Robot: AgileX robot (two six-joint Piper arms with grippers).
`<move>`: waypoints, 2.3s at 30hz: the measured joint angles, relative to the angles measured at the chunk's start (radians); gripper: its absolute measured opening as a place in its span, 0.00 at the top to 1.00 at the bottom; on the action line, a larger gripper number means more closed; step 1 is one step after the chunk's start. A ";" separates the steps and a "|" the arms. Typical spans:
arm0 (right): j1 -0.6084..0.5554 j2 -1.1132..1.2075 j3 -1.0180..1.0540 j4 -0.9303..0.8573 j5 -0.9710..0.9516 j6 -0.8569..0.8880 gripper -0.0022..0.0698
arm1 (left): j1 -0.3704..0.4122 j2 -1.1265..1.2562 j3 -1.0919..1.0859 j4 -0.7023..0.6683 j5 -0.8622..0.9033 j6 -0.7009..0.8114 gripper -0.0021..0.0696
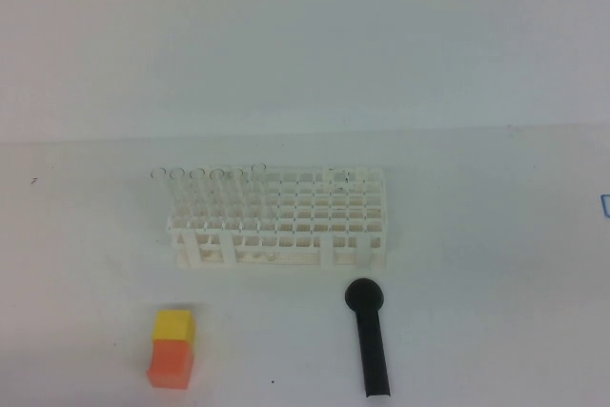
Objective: Place the test tubes
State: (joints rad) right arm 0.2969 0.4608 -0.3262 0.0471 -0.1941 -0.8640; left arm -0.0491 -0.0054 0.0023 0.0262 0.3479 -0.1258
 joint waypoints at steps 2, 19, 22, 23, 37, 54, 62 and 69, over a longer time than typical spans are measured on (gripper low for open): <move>0.000 0.000 0.012 0.006 0.004 -0.005 0.97 | 0.000 0.000 0.000 0.000 0.000 0.000 0.97; -0.044 -0.215 0.204 0.340 -0.004 0.092 0.97 | 0.000 0.000 0.000 0.000 0.000 0.000 0.97; -0.086 -0.285 0.272 0.340 0.021 0.151 0.97 | 0.000 0.000 0.000 0.000 0.000 0.000 0.97; -0.101 -0.306 0.287 0.340 0.034 0.169 0.97 | 0.000 0.000 0.000 0.000 0.000 0.000 0.97; -0.177 -0.390 0.355 0.358 0.231 0.344 0.97 | 0.000 0.000 0.000 0.000 0.000 0.000 0.97; -0.177 -0.412 0.353 -0.036 0.534 0.918 0.97 | 0.000 0.000 0.000 0.000 0.000 0.000 0.97; -0.179 -0.439 0.352 -0.047 0.540 0.919 0.97 | 0.000 0.000 0.000 0.000 0.000 0.000 0.97; -0.179 -0.473 0.351 -0.077 0.540 0.904 0.97 | 0.000 0.000 0.000 0.000 0.000 0.000 0.97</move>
State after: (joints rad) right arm 0.1176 -0.0126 0.0248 -0.0300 0.3461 0.0403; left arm -0.0491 -0.0050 0.0023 0.0262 0.3479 -0.1258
